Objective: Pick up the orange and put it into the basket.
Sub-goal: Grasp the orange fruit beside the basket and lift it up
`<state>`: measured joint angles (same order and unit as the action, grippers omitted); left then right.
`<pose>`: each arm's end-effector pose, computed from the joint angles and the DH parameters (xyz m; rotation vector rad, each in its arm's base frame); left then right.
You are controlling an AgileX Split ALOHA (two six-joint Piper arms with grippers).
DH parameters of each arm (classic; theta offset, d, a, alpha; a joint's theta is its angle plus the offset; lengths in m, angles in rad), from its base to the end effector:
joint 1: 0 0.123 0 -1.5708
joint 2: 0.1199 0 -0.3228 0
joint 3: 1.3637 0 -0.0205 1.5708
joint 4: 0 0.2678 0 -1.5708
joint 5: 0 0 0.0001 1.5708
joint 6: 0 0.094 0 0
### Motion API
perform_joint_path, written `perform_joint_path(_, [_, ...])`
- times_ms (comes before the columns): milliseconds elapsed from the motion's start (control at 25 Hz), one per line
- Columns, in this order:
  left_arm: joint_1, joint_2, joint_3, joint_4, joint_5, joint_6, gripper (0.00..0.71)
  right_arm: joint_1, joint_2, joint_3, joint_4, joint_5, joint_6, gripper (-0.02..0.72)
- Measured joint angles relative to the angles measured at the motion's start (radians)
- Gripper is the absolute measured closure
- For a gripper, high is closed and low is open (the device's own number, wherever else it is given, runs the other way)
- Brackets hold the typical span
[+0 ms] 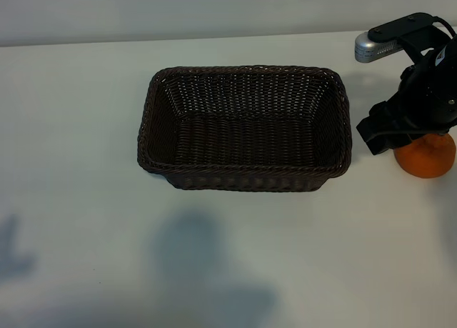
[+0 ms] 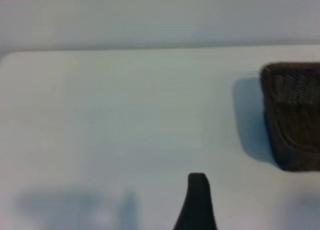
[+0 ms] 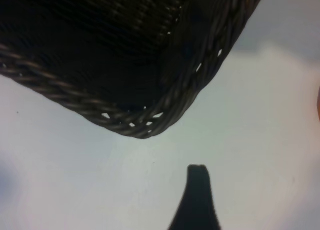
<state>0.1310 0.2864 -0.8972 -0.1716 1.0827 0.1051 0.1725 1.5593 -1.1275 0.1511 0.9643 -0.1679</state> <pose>-0.0162 -0.0164 0.4040 -0.0041 1.9451 -0.0448 0.3117 0.0661 0.2827 -0.3876 2.8478 0.1958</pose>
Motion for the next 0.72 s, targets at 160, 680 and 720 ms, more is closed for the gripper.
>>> perform_joint_path(160, [-0.002, -0.101, 0.09, 0.005, 0.028, -0.03, 0.114, 0.0, 0.0, 0.0, 0.0, 0.0, 0.0, 0.141])
perform_joint_path(680, [-0.071, -0.227, 0.35, 0.074, 0.065, -0.036, 0.114, 0.0, 0.0, 0.0, 0.0, 0.0, 0.0, 0.141])
perform_joint_path(720, [-0.072, -0.233, 0.359, 0.075, 0.064, -0.036, 0.114, 0.0, 0.0, 0.0, 0.0, 0.0, 0.0, 0.141])
